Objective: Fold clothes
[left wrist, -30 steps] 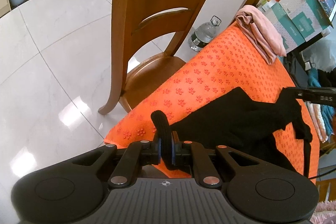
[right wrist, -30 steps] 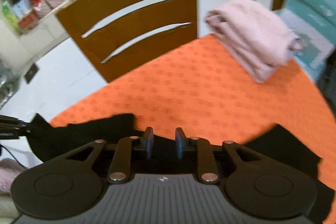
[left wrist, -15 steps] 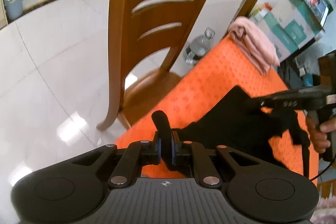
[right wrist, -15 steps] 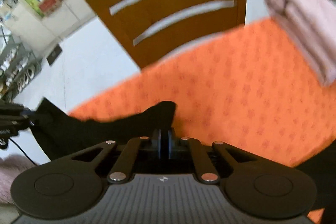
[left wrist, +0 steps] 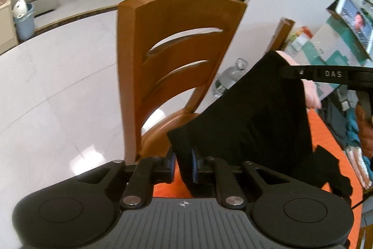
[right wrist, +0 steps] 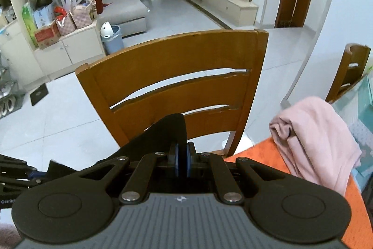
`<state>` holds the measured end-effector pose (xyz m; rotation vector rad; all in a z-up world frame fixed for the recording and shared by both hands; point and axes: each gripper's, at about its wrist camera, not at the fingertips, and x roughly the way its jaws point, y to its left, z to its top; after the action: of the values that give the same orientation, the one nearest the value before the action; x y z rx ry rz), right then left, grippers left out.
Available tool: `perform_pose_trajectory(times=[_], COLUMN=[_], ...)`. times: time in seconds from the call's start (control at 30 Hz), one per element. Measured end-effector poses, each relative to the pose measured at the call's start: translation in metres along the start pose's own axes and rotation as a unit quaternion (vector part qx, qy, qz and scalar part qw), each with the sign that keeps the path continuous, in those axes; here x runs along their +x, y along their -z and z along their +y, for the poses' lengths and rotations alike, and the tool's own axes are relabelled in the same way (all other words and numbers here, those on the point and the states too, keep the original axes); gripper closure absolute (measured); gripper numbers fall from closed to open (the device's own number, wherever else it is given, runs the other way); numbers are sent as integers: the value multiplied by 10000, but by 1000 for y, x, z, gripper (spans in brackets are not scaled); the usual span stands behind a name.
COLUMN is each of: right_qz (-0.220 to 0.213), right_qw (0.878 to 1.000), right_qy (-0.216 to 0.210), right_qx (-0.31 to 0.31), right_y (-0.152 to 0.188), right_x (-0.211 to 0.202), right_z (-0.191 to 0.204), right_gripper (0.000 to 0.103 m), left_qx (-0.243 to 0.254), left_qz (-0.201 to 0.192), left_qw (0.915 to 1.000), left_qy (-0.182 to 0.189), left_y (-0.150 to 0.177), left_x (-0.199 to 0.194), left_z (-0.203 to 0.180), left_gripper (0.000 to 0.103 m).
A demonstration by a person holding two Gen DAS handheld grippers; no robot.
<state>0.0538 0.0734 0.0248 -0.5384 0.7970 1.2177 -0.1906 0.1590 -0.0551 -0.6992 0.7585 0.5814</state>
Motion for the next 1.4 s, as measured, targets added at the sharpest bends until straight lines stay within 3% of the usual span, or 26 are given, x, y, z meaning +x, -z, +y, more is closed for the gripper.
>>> perform_pose_trajectory(times=[0.17, 0.33, 0.77, 0.9, 1.17, 1.4], right_qz=[25, 144, 334, 438, 712, 851], right_qw=[9998, 9983, 9844, 9745, 9457, 9198], right_qy=[58, 52, 667, 953, 1448, 1890], right_qx=[183, 555, 1594, 1984, 2823, 3332], right_y=[9, 33, 139, 177, 260, 314], right_x=[-2, -18, -76, -92, -117, -136], right_z=[-2, -14, -37, -43, -48, -54], right_gripper=[79, 79, 70, 64, 64, 64], left_qx=[-4, 98, 1069, 1313, 1849, 1958], left_qz=[90, 224, 758, 1005, 1394, 1265], left_qw=[10000, 9997, 9902, 9850, 9725, 9721], left_qy=[-8, 100, 485, 497, 270, 258], left_y=[-2, -2, 3, 8, 18, 16], left_x=[0, 2, 25, 36, 54, 51], left_z=[4, 2, -30, -36, -42, -55], left_gripper=[71, 65, 54, 54, 53, 53])
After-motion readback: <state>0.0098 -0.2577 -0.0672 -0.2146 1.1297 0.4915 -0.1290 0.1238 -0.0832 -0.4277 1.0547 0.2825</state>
